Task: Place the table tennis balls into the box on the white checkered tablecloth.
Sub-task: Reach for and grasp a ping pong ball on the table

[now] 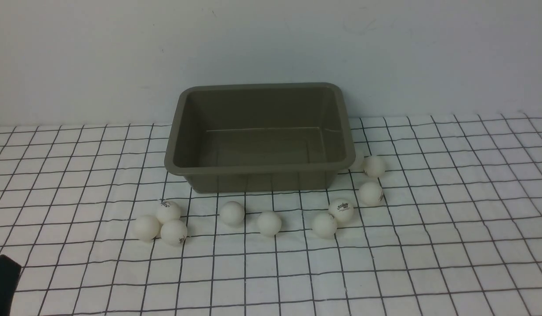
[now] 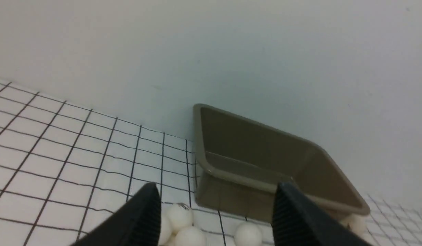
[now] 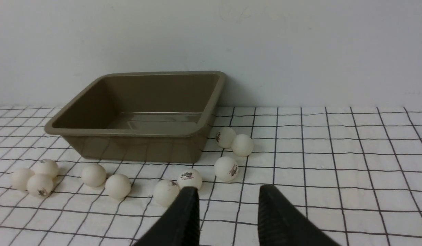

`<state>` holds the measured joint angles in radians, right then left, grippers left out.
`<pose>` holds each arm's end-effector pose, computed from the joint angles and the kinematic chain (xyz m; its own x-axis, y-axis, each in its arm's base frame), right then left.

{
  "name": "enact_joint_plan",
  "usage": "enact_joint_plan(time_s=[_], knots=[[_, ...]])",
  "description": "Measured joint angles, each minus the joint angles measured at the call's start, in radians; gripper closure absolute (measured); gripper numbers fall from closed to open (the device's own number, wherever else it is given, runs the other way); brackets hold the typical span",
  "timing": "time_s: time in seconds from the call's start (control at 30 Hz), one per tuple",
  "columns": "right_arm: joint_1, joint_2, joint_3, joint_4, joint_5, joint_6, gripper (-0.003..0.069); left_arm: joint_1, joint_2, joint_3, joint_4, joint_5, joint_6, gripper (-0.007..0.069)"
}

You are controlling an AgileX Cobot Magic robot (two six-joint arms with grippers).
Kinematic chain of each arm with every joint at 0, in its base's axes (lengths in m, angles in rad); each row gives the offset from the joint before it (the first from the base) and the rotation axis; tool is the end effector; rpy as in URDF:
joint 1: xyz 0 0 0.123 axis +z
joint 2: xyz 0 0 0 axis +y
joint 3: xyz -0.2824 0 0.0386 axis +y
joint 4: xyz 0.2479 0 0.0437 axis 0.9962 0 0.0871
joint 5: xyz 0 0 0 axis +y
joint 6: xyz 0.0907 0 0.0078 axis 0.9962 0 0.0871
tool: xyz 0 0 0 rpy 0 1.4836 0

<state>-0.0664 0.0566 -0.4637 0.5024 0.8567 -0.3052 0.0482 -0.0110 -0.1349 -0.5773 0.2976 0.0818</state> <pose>0.0138 0.0323 0.2909 -0.3030 0.0577 -0.9513 -0.2735 0.9509 0.1447 0.0466 -0.0124 0.2360 -0.0678 -0.4554 -0.8877 0.0914 0.8832 -0.4600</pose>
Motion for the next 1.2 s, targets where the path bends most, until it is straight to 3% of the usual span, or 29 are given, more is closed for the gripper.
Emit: enact_joint_plan(time_s=[0.33,0.57,0.73,0.87,1.03,1.2], knots=[[0.0,0.0,0.0,0.055,0.015,-0.042,0.0431,0.0,0.083,-0.165,0.0,0.279,0.166,0.022],[0.0,0.001,0.0,0.114,0.052,-0.221,0.0431,0.0,0.208,-0.345,0.004,0.458,0.3,0.022],[0.0,0.043,0.0,0.169,0.067,-0.271,0.0431,0.0,0.286,-0.402,0.046,0.481,0.327,0.022],[0.0,0.188,-0.003,0.251,0.114,-0.419,0.0431,0.0,0.397,-0.419,0.121,0.495,0.343,0.022],[0.0,0.362,-0.063,0.336,0.116,-0.555,0.0431,0.0,0.504,-0.419,0.129,0.458,0.354,0.022],[0.0,0.579,-0.172,0.34,0.123,-0.626,0.0431,0.0,0.583,-0.419,0.13,0.421,0.4,0.022]])
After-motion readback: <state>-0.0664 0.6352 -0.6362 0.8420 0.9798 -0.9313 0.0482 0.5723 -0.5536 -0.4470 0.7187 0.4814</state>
